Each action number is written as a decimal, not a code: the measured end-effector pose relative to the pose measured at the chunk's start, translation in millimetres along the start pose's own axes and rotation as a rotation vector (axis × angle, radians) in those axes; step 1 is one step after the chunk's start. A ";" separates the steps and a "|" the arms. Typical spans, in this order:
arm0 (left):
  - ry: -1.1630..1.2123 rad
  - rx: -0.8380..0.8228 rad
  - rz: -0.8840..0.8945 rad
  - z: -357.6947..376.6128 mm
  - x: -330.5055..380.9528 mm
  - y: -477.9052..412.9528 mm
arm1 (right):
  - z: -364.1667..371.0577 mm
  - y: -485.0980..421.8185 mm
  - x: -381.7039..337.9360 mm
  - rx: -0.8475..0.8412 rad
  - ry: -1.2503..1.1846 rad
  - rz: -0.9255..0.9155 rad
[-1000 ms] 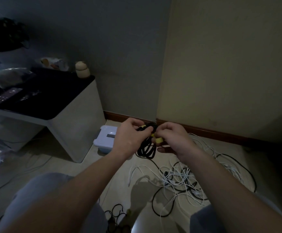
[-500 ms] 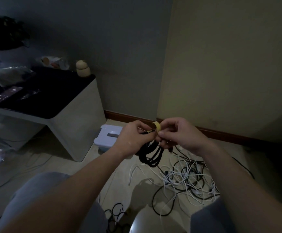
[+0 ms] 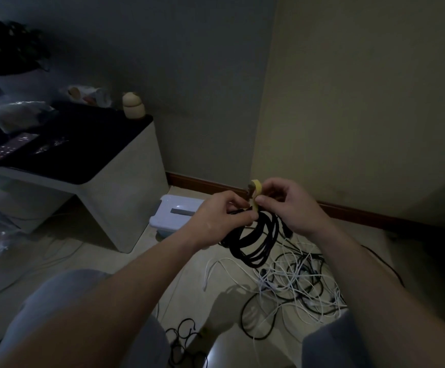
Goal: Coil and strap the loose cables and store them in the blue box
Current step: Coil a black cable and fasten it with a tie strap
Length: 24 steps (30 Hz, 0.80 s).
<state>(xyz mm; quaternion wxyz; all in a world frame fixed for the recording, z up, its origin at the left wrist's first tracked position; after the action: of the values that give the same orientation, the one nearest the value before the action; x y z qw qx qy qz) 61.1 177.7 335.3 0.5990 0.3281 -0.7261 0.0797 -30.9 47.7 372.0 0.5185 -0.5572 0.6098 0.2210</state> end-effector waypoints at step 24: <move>-0.532 0.182 0.188 0.4 14.2 6.3 | 13.4 11.1 22.3 0.083 -0.017 0.167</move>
<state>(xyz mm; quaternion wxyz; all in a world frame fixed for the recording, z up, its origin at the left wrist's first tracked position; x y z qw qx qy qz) 56.2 177.0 350.1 0.3458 0.3212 -0.8746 0.1109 -32.2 52.2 344.0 0.5262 -0.4804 0.6584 0.2426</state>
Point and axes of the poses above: each hand's wrist, its own y-axis away from the middle knuckle, its own z-axis out of the palm, x = y × z, the point moved 6 cm from there along -y, towards the middle knuckle, and after that the axes turned 11 degrees about -z, right-handed, at the moved point
